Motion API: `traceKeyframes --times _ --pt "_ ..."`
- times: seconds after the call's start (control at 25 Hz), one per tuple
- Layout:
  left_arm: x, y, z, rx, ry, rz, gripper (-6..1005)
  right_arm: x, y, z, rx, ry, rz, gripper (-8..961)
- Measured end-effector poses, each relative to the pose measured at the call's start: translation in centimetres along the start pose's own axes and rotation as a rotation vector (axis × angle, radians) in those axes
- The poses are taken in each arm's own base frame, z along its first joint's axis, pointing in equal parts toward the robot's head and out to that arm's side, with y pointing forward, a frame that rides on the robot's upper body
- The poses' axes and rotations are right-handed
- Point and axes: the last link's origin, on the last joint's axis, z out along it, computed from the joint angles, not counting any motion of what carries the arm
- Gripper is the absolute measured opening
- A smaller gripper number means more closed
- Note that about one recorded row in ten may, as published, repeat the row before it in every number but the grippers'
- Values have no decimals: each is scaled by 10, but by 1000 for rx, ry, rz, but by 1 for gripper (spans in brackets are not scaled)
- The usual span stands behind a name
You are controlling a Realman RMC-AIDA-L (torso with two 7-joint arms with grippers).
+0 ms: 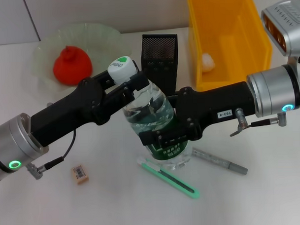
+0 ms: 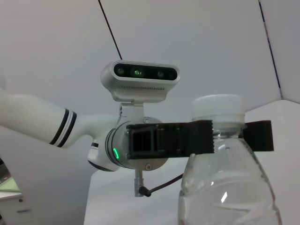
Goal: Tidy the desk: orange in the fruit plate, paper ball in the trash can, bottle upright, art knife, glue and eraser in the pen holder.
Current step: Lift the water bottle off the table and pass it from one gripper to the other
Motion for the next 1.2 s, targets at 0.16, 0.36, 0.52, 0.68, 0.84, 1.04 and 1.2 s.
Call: traceKeyframes --times 0.16,0.36,0.52,0.68,0.84,1.04,1.2 --pt "0 1 0 -6 0 2 455 1 1 1 -9 3 -5 779" --pt "1 1 0 -11 2 4 454 4 2 3 -14 -4 -19 780" --pt "2 1 0 -9 7 6 454 3 2 1 -6 -26 -22 781" --pt "2 1 0 -10 8 6 453 3 2 0 -3 -38 -21 782" --pt "3 1 0 -13 3 11 451 3 1 -1 -1 -39 -21 783" --pt "2 1 -1 -12 -5 10 449 3 2 -4 1 -36 -22 782" --pt "2 1 -1 -12 -7 9 447 4 3 -5 1 -22 -15 782"
